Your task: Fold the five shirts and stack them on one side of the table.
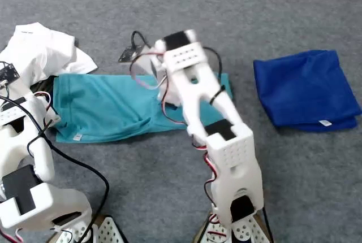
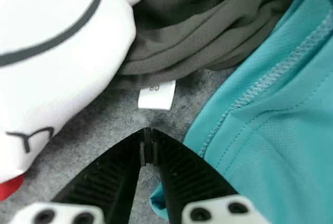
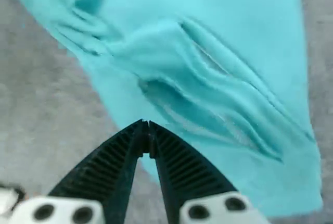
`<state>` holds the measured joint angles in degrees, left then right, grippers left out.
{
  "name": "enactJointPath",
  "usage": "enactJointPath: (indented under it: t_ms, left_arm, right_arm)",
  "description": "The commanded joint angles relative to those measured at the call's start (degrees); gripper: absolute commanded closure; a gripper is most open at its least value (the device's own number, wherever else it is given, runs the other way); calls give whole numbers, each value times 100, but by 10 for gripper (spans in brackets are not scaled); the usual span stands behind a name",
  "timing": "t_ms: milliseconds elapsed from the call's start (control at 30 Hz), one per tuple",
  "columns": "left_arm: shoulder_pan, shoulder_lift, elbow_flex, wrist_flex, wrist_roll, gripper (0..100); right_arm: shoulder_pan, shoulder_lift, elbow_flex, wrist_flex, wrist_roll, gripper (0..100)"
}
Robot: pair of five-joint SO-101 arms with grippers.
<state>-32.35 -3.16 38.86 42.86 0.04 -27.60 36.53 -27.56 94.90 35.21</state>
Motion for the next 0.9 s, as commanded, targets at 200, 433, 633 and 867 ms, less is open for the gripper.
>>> enactJointPath:
  t_ms: [200, 433, 633, 867]
  left_arm:
    - [18, -40, -229, -26, 44, 981]
    - [158, -40, -211, -26, 44, 981]
    - [185, -40, -202, -18, 44, 981]
    - [211, -743, -369, 756, 44, 981]
  right_arm:
    - [224, -31, 769, -2708, -571, 996]
    - [-66, -119, 418, -2215, -571, 996]
    - [154, -620, -277, -1231, -571, 996]
    - [743, -1745, -1244, 246, -527, 996]
